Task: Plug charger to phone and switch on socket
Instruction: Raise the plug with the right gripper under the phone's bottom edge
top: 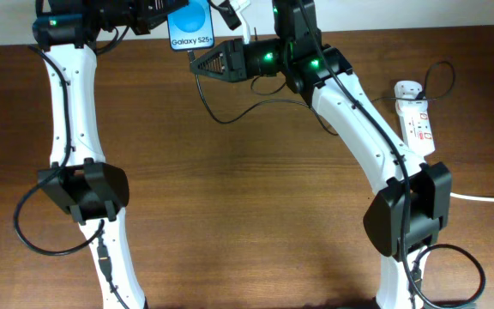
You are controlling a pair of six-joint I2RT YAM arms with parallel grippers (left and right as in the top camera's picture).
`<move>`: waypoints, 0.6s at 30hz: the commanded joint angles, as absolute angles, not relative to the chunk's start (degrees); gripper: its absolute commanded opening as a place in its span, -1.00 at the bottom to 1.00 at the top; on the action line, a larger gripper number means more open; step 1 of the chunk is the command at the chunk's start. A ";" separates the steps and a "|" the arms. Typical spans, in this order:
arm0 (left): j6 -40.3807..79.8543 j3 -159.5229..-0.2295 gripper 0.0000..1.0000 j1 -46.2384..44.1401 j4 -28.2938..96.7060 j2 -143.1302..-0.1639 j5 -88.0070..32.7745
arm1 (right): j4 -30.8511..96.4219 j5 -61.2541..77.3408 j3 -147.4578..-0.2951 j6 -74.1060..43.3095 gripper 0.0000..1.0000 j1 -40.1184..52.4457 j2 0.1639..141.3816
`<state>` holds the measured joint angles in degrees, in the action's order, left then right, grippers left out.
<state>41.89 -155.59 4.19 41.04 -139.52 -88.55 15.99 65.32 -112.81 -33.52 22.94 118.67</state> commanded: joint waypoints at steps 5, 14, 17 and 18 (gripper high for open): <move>42.00 -156.53 -1.00 4.16 39.44 -139.17 -90.17 | 15.18 70.50 -113.71 -34.59 -0.92 22.37 117.36; 42.02 -156.53 -1.00 4.25 39.44 -139.17 -90.08 | 15.81 75.44 -113.71 -34.54 -0.92 22.37 117.36; 42.26 -156.53 -1.00 4.82 39.46 -139.17 -90.11 | 15.81 74.72 -113.71 -34.54 -0.92 22.31 117.36; 42.89 -156.53 -1.00 5.02 39.46 -139.17 -90.11 | 15.79 74.08 -113.71 -34.57 -0.92 22.00 117.36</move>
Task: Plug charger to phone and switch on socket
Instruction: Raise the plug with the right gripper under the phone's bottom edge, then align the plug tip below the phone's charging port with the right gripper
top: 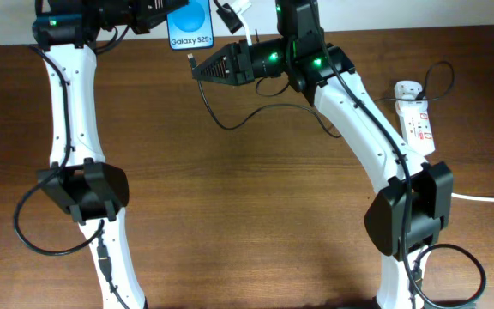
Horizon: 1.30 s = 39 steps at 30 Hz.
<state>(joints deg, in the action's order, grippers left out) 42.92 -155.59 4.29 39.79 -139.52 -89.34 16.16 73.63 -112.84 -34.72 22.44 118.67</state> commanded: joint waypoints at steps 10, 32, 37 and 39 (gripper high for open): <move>44.14 -156.53 -1.00 5.04 39.44 -139.17 -90.11 | 15.81 69.78 -113.69 -34.61 -0.92 22.87 117.47; 44.10 -156.53 -1.00 5.04 39.33 -139.17 -90.11 | 13.37 66.54 -113.71 -38.61 -0.92 22.37 117.47; 44.12 -156.53 -1.00 5.04 39.22 -139.17 -90.11 | 10.81 64.64 -113.71 -41.45 -0.92 22.44 117.47; 44.12 -156.53 -1.00 5.04 39.22 -139.17 -90.11 | 9.74 64.64 -113.71 -42.78 -0.92 22.44 117.47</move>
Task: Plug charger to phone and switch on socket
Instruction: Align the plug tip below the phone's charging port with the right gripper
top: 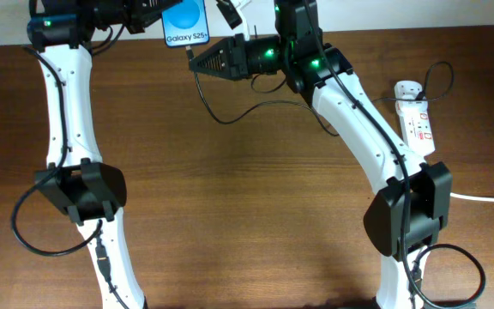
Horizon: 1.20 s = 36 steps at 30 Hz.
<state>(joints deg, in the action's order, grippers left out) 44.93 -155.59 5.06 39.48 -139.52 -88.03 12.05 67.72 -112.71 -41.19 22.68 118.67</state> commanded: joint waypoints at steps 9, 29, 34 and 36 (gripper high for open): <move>44.14 -156.53 -1.00 5.04 39.22 -139.17 -90.11 | 4.89 62.83 -113.71 -48.56 -0.92 23.14 117.47; 63.86 -156.53 -1.00 10.24 23.05 -139.17 -85.27 | 3.55 58.94 -113.71 -48.88 -0.92 23.97 117.47; 73.17 -156.53 -1.00 9.82 22.59 -139.17 -86.37 | 1.83 60.36 -113.71 -52.69 -0.92 24.10 117.47; 73.14 -156.53 -1.00 9.13 22.57 -139.17 -86.78 | 0.97 59.66 -113.71 -54.35 -0.92 24.10 117.47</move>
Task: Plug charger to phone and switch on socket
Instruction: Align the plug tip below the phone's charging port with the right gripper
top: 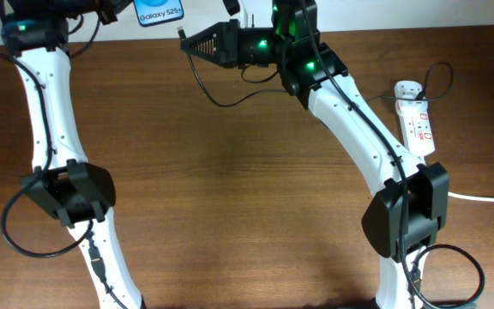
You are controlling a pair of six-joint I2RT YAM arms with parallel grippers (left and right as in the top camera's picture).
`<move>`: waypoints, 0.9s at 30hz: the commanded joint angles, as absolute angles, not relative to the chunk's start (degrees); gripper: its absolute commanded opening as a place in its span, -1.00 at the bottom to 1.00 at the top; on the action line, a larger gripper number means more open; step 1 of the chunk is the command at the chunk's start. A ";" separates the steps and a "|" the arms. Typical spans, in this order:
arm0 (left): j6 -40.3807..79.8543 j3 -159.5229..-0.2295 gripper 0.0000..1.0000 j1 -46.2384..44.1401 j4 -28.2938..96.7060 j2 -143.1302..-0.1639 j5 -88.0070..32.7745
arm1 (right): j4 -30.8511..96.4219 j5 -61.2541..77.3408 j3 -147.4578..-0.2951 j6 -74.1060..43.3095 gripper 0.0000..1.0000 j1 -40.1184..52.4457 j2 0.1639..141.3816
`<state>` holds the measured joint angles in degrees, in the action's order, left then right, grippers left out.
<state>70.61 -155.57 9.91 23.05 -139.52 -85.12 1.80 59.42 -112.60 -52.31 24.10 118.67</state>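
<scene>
The phone (159,12), its blue screen reading Galaxy S25, hangs at the far edge of the overhead view with my left gripper (135,9) shut on its left side. My right gripper (189,40) is shut on the charger plug (181,32), whose tip points at the phone's lower right corner. I cannot tell whether the plug touches the phone. The black cable (221,99) droops from the plug and runs right towards the white socket strip (417,120).
The socket strip lies by the table's right edge with a white plug (407,88) at its far end and a white lead (487,197) running off right. Both arm bases (67,193) (406,210) stand at the near side of the brown table (230,197).
The left gripper has carried the phone left and further back, so it is partly cut off by the frame's top edge. The right gripper with the plug has also shifted left and back, staying near the phone.
At first the left gripper held the phone up at the back and the right gripper held the plug just below and right of it. The plug then stayed close under the phone's lower edge. Now both have moved left together, with the plug at the phone's corner.
</scene>
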 commanded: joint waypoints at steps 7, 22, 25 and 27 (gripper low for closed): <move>72.42 -156.53 -1.00 8.10 20.97 -139.17 -85.49 | -1.67 58.48 -113.71 -58.24 -0.92 25.12 117.47; 72.44 -156.53 -1.00 8.25 18.46 -139.17 -84.18 | -4.97 59.61 -113.71 -63.09 -0.92 26.22 117.47; 72.44 -156.53 -1.00 8.32 17.43 -139.17 -84.20 | -4.95 59.99 -113.71 -63.09 -0.92 26.24 117.47; 72.44 -156.53 -1.00 8.32 15.64 -139.17 -84.09 | -4.99 60.93 -113.71 -63.09 -0.92 26.20 117.47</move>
